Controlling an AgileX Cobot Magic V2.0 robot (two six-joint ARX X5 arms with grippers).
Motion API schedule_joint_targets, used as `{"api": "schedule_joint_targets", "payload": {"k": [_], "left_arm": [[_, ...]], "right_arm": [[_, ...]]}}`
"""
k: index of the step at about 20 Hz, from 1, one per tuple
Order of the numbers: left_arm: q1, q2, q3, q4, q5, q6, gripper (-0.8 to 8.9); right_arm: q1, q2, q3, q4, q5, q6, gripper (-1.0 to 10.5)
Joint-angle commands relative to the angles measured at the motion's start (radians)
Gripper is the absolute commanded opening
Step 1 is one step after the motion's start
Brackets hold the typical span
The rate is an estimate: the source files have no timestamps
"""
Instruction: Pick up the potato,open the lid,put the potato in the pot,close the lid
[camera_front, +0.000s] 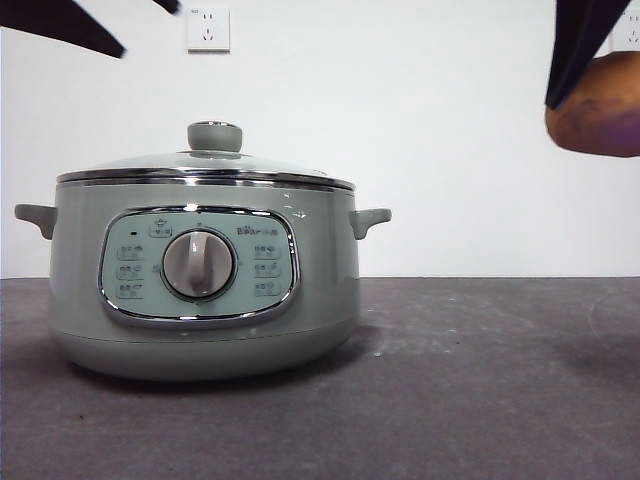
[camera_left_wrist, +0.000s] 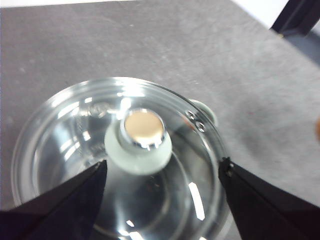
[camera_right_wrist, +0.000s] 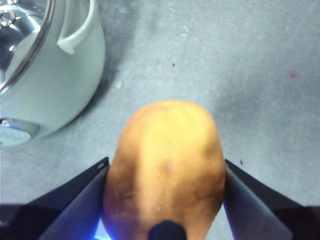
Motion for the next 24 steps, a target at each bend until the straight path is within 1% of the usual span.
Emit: {"api": "schedule_joint_targets", "payload": {"k": [1,6,10,14,15,16,17,18,19,24], "left_arm": [[-0.046,0.08,0.044,0.021,-0.069,0.053,3.77],[-0.087,0.233,0.075,0.127,-0.131,0.054,3.77],[-0.087,0.316,0.075,0.162,-0.131,0.054,3.77],[-0.087,0.356,0.075,0.16,-0.133,0.054,3.71],[-0.087,0.356,0.075,0.159,-0.141,0.054,3.33],[-0.087,0.356,0.075,0.159,-0.149,0.054,2.41],[-0.087,0.356,0.075,0.158,-0.153,0.056,1.13],[-0.087,0.356,0.075,0.153,-0.153,0.07,0.19],[-0.087,0.356,0.075,0.149,-0.155,0.076,-0.09],[-0.087,0.351,0.075,0.161,-0.157,0.094,-0.08]], "right_arm": [[0.002,-0.007,0.002,-0.02,0.004,-0.006,-0.1],[0.002,-0.007,0.002,-0.041,0.003,-0.004,-0.1],[0.002,-0.007,0.002,-0.048,0.003,-0.004,-0.1],[0.002,-0.007,0.002,-0.048,0.003,-0.004,-0.1],[0.002,-0.007,0.002,-0.048,0.003,-0.004,-0.1],[0.002,-0.007,0.002,-0.048,0.003,-0.004,-0.1],[0.002,-0.007,0.002,-0.048,0.003,-0.004,-0.1],[0.002,-0.007,0.002,-0.048,0.003,-0.004,-0.1],[0.002,-0.007,0.002,-0.048,0.003,-0.004,-0.1],[0.002,-0.007,0.002,-0.047,0.003,-0.004,-0.1]]}}
